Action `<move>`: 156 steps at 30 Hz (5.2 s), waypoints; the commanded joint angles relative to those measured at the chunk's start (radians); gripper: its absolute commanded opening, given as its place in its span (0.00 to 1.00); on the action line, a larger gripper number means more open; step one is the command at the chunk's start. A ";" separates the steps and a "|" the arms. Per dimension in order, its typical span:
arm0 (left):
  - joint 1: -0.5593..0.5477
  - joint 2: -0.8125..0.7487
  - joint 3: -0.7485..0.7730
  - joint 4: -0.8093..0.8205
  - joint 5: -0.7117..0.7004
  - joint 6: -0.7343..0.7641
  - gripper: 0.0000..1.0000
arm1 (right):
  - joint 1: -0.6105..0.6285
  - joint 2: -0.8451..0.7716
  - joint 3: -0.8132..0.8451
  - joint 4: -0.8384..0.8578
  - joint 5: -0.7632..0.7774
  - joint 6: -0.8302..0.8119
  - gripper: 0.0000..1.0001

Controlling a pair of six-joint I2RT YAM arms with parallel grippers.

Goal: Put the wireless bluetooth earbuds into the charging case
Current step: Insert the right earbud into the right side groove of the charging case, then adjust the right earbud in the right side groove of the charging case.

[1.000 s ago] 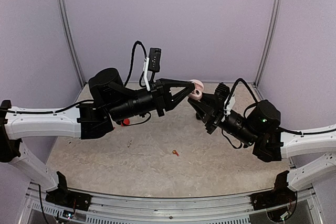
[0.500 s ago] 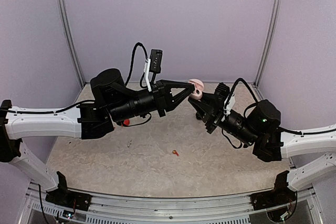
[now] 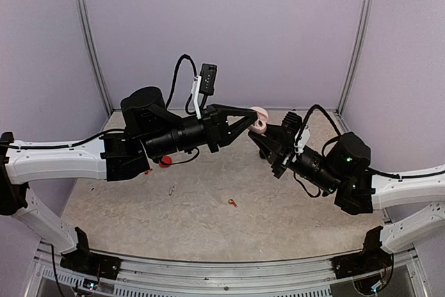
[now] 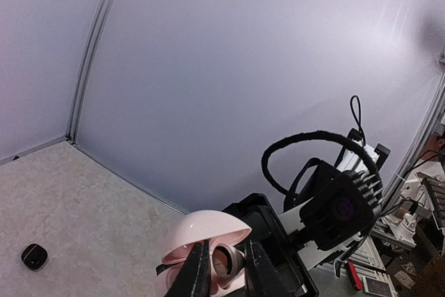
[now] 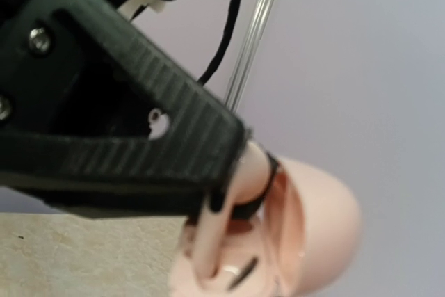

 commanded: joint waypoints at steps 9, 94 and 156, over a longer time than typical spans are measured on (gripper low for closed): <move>0.012 -0.016 -0.016 -0.031 0.010 0.022 0.16 | 0.011 -0.033 0.016 0.074 -0.002 0.031 0.00; -0.077 -0.083 0.195 -0.660 -0.202 0.521 0.93 | -0.026 -0.072 0.082 -0.375 -0.325 0.148 0.00; 0.018 0.027 0.203 -0.597 -0.240 0.233 0.84 | -0.003 -0.065 0.076 -0.310 -0.308 0.146 0.00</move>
